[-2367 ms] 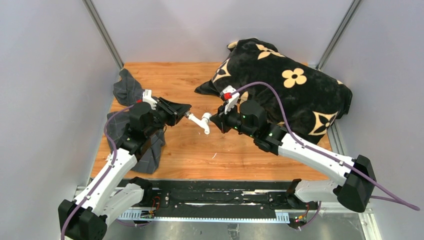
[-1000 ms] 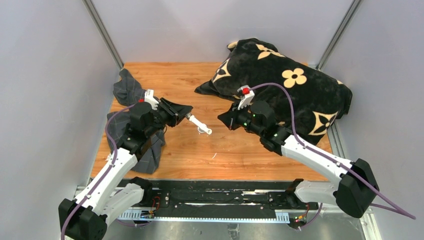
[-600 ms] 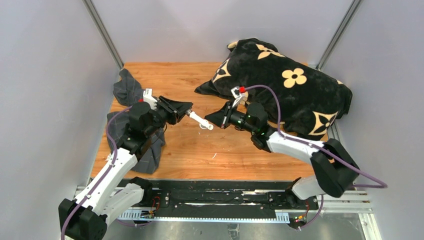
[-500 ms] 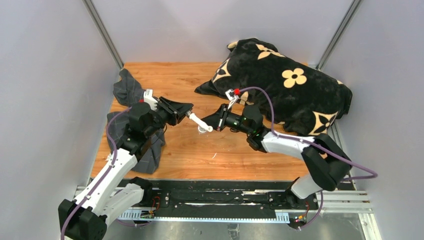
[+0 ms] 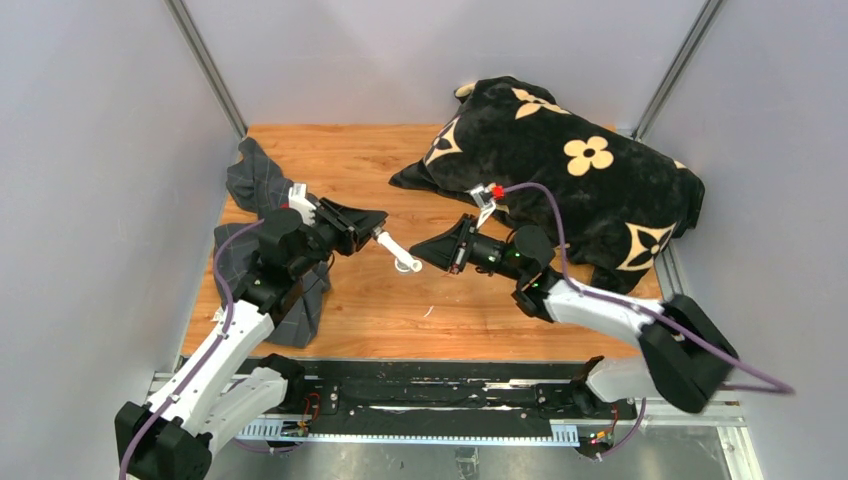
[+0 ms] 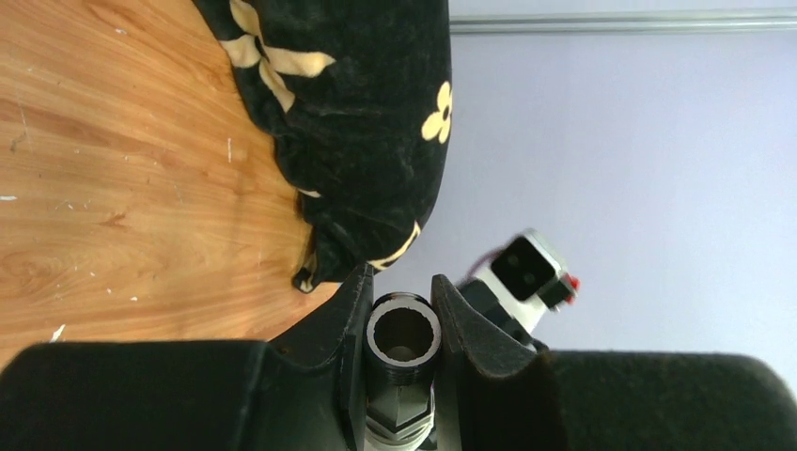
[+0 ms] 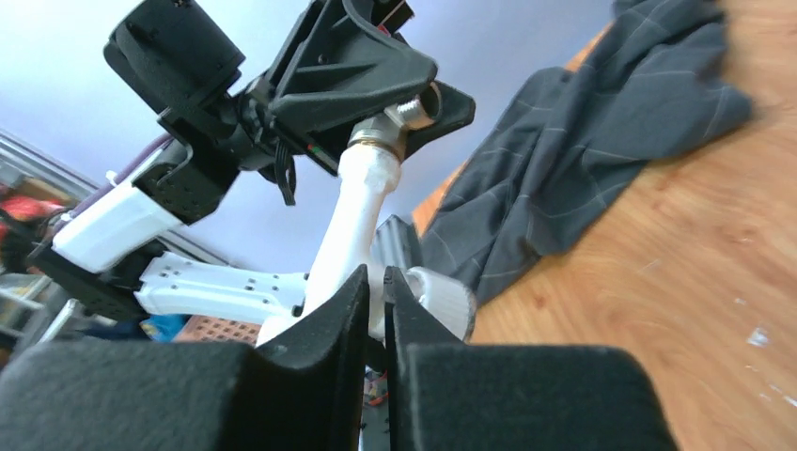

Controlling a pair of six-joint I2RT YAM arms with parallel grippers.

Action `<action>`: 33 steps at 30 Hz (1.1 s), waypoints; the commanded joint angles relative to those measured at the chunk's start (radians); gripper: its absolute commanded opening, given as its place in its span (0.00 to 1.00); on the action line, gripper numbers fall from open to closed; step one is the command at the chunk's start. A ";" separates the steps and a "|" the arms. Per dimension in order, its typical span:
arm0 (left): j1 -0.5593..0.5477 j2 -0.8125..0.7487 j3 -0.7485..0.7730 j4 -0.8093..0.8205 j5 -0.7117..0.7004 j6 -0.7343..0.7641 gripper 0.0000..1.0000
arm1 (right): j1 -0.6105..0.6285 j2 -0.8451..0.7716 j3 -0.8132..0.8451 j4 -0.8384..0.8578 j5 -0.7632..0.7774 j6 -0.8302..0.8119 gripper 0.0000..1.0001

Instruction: Install the water faucets

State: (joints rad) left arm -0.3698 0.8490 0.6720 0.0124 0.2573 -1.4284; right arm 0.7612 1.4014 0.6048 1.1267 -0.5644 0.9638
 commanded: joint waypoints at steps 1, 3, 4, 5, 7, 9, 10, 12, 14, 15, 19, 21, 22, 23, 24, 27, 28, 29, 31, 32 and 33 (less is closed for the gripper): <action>0.011 -0.006 0.019 0.099 -0.102 -0.025 0.00 | 0.028 -0.242 0.022 -0.577 0.141 -0.373 0.19; 0.011 -0.012 0.021 0.081 -0.105 -0.017 0.00 | 0.024 -0.352 0.029 -0.703 0.262 -0.480 0.54; 0.011 -0.013 0.024 0.071 -0.105 -0.010 0.00 | 0.025 -0.407 0.026 -0.730 0.297 -0.522 0.67; 0.011 -0.014 0.026 0.065 -0.107 -0.007 0.00 | 0.026 -0.448 0.021 -0.735 0.321 -0.554 0.74; 0.011 -0.014 0.025 0.061 -0.110 -0.009 0.00 | 0.035 -0.503 0.023 -0.737 0.313 -0.617 0.76; 0.011 -0.010 0.026 0.066 -0.110 -0.011 0.00 | 0.076 -0.511 0.037 -0.731 0.319 -0.678 0.77; 0.011 -0.007 0.030 0.068 -0.110 -0.009 0.00 | 0.110 -0.502 0.041 -0.721 0.335 -0.712 0.77; 0.011 0.000 0.036 0.070 -0.110 -0.005 0.00 | 0.183 -0.468 0.051 -0.697 0.391 -0.792 0.77; 0.011 0.002 0.037 0.072 -0.108 -0.008 0.00 | 0.254 -0.435 0.059 -0.659 0.444 -0.875 0.77; 0.011 -0.002 0.032 0.069 -0.106 -0.006 0.00 | 0.287 -0.420 0.071 -0.645 0.462 -0.908 0.77; 0.011 -0.016 0.017 0.062 -0.102 -0.009 0.00 | 0.370 -0.344 0.122 -0.617 0.582 -1.014 0.78; 0.011 -0.023 0.014 0.062 -0.102 -0.009 0.00 | 0.375 -0.306 0.123 -0.571 0.624 -1.021 0.78; 0.012 -0.024 0.012 0.063 -0.101 -0.009 0.00 | 0.375 -0.285 0.121 -0.542 0.640 -1.025 0.78; 0.011 -0.026 0.011 0.063 -0.100 -0.008 0.00 | 0.375 -0.265 0.121 -0.521 0.660 -1.026 0.78; 0.011 -0.026 0.011 0.062 -0.099 -0.007 0.00 | 0.375 -0.246 0.124 -0.506 0.679 -1.021 0.76; 0.012 -0.028 0.009 0.062 -0.101 -0.008 0.00 | 0.375 -0.193 0.136 -0.448 0.706 -1.013 0.66; 0.011 -0.028 0.007 0.063 -0.100 -0.009 0.00 | 0.375 -0.179 0.137 -0.428 0.713 -1.010 0.64; 0.011 -0.028 0.007 0.064 -0.100 -0.010 0.00 | 0.375 -0.170 0.137 -0.412 0.716 -1.007 0.64; 0.012 -0.030 0.006 0.063 -0.098 -0.011 0.00 | 0.375 -0.152 0.141 -0.393 0.717 -1.007 0.63; 0.011 -0.031 0.006 0.064 -0.099 -0.011 0.00 | 0.375 -0.145 0.147 -0.392 0.714 -1.007 0.60; 0.011 -0.030 0.006 0.064 -0.098 -0.011 0.00 | 0.375 -0.139 0.152 -0.393 0.711 -1.008 0.57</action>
State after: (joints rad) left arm -0.3569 0.8417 0.6724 0.0216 0.1566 -1.4300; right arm 1.1210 1.2480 0.7082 0.6403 0.1081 -0.0261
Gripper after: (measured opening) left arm 0.275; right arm 0.614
